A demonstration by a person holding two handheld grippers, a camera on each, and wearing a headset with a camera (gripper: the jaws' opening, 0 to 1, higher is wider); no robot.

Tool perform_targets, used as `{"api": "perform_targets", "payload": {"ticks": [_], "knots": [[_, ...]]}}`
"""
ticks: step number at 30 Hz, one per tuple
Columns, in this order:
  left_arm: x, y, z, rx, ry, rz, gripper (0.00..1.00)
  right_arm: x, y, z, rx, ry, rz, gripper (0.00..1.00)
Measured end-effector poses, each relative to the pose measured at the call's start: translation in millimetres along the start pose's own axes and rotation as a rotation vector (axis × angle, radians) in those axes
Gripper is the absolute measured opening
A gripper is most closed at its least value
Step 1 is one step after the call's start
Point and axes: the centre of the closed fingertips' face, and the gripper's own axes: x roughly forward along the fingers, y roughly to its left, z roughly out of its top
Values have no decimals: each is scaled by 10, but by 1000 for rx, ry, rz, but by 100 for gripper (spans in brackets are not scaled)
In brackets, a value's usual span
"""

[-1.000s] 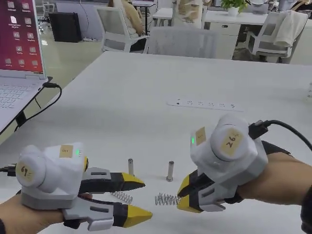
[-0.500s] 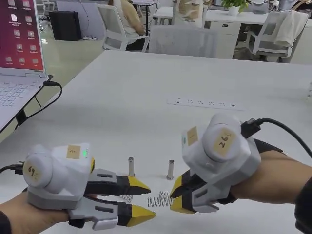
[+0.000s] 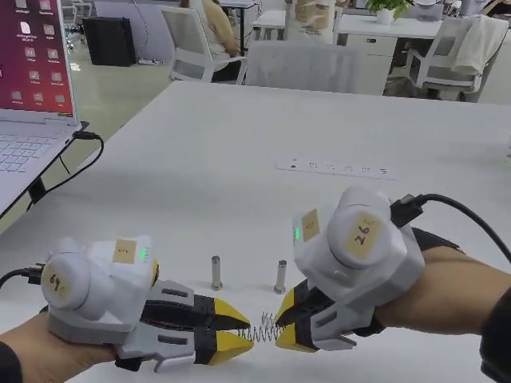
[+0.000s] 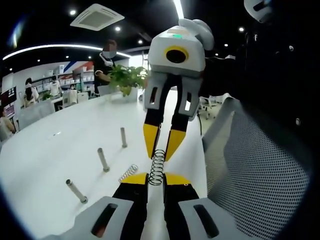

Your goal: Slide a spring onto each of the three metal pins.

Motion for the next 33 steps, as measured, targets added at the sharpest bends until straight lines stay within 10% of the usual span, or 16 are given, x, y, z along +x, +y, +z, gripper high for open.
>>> {"api": "perform_targets", "payload": {"ticks": [33], "knots": [[-7,-68,10,37,12,-21,2,-167,36,243,8,-78,-2,8]]}}
